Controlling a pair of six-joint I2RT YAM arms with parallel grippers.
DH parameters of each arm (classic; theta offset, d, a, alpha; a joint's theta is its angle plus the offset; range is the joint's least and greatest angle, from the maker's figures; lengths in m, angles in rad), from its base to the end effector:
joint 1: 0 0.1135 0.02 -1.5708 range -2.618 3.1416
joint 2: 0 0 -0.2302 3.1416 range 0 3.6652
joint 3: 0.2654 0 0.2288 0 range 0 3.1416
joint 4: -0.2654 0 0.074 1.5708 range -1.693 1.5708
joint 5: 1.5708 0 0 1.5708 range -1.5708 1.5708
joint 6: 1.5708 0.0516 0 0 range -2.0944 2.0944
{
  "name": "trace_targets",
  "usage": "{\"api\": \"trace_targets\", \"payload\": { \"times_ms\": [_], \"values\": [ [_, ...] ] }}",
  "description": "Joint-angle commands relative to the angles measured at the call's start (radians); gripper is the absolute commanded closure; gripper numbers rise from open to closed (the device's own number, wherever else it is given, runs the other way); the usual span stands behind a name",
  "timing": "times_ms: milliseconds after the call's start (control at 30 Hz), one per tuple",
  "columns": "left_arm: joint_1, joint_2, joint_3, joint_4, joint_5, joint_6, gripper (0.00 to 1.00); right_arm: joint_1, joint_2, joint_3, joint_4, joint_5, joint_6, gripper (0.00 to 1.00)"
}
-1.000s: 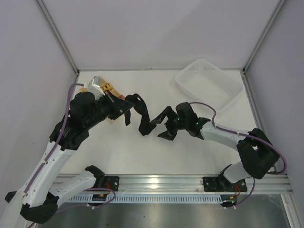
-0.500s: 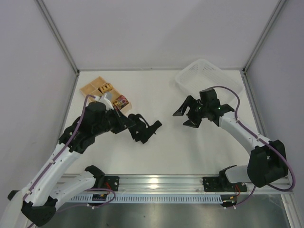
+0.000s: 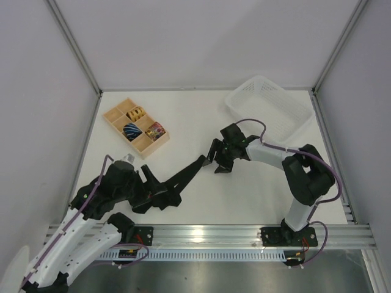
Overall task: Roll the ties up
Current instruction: Flatten the tie
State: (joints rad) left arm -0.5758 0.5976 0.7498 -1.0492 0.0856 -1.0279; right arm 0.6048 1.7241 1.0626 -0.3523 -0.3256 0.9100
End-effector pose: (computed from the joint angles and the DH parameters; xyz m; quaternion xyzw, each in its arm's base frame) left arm 0.0958 -0.0675 0.2378 -0.1975 0.9221 -0.2654 0.2006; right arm 0.2631 0.2019 0.1484 0.1002 0.9445 0.2996 0.0901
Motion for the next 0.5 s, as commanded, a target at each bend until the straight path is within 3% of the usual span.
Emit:
{"api": "trace_targets", "payload": {
  "times_ms": [0, 200, 367, 467],
  "values": [
    [-0.007, -0.093, 0.063, -0.04, -0.039, 0.048, 0.14, 0.004, 0.044, 0.056, 0.102, 0.049, 0.055, 0.31],
    [-0.007, -0.114, 0.125, -0.035, -0.046, 0.077, 0.17, 0.009, 0.126, 0.123, 0.133, 0.088, 0.043, 0.33],
    [-0.007, -0.023, 0.17, 0.089, 0.015, 0.126, 0.23, 0.012, 0.222, 0.171, 0.209, 0.062, 0.102, 0.58],
    [-0.007, 0.098, 0.23, 0.155, 0.052, 0.218, 0.23, 0.013, 0.273, 0.258, 0.223, 0.121, 0.058, 0.62]
  ]
}}
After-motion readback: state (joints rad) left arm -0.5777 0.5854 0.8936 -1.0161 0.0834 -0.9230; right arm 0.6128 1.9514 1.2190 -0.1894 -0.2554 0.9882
